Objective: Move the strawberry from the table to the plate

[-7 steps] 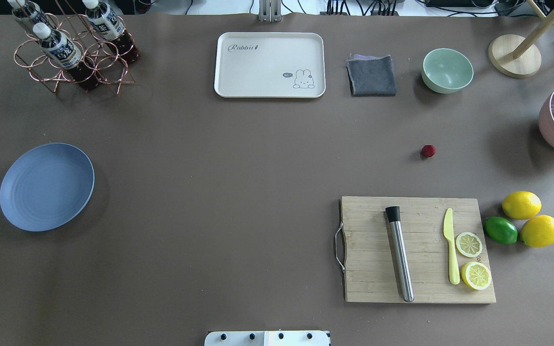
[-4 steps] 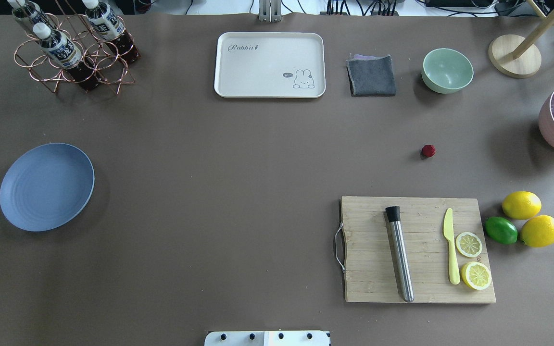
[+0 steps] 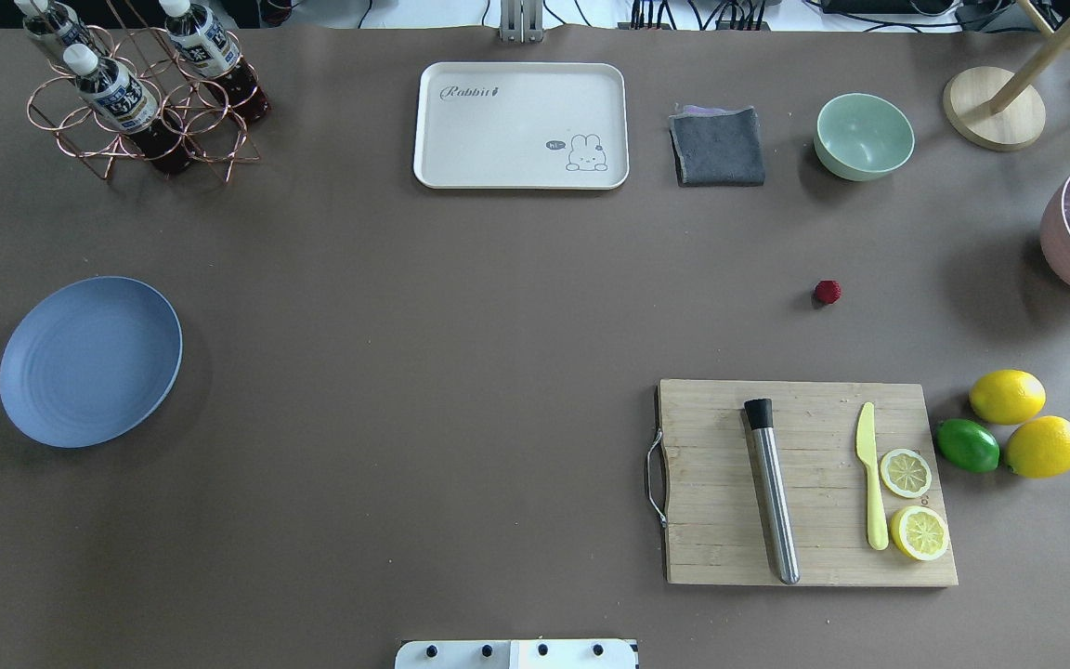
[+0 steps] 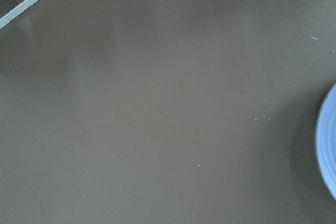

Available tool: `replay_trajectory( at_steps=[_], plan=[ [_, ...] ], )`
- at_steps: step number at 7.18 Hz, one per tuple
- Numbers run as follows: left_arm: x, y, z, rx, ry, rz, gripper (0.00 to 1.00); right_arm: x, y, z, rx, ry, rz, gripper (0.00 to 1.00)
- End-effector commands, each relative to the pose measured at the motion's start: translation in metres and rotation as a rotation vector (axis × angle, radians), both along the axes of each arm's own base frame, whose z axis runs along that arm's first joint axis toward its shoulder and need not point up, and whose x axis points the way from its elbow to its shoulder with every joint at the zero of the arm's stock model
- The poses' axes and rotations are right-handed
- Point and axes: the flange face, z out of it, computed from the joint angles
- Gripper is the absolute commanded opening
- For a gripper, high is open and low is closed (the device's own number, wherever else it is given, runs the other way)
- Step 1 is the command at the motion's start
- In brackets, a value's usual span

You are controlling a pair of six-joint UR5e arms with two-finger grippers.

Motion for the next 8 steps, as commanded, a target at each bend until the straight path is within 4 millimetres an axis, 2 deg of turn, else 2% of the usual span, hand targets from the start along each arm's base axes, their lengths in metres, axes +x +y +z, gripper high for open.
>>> replay_trajectory(
  at_steps=[1, 2, 3, 4, 5, 6, 7, 8],
  plan=[
    [0.04, -0.005, -0.005, -0.069, 0.025, -0.047, 0.98, -0.01, -0.002, -0.008, 0.028, -0.021, 0.003, 1.0],
    [0.076, -0.007, -0.017, -0.072, 0.051, -0.042, 0.98, -0.027, -0.003, -0.014, 0.005, -0.04, 0.022, 1.0],
    [0.114, -0.001, -0.011, -0.089, 0.057, -0.012, 0.98, -0.04, -0.003, -0.019, 0.019, -0.054, 0.028, 1.0],
    [0.138, -0.016, -0.019, -0.148, 0.086, -0.081, 0.97, -0.052, -0.003, -0.022, 0.007, -0.059, 0.03, 1.0],
    [0.163, -0.009, -0.009, -0.124, 0.118, -0.056, 0.97, -0.06, -0.006, -0.029, 0.012, -0.063, 0.023, 1.0],
    [0.165, -0.008, 0.014, -0.111, 0.131, -0.054, 0.97, -0.062, -0.008, -0.03, 0.011, -0.066, 0.022, 1.0],
    [0.164, -0.007, 0.026, -0.106, 0.137, -0.055, 0.95, -0.065, -0.008, -0.031, 0.004, -0.067, 0.026, 1.0],
    [0.166, -0.007, 0.024, -0.12, 0.144, -0.069, 0.89, -0.066, -0.007, -0.031, 0.002, -0.068, 0.024, 1.0]
  ],
)
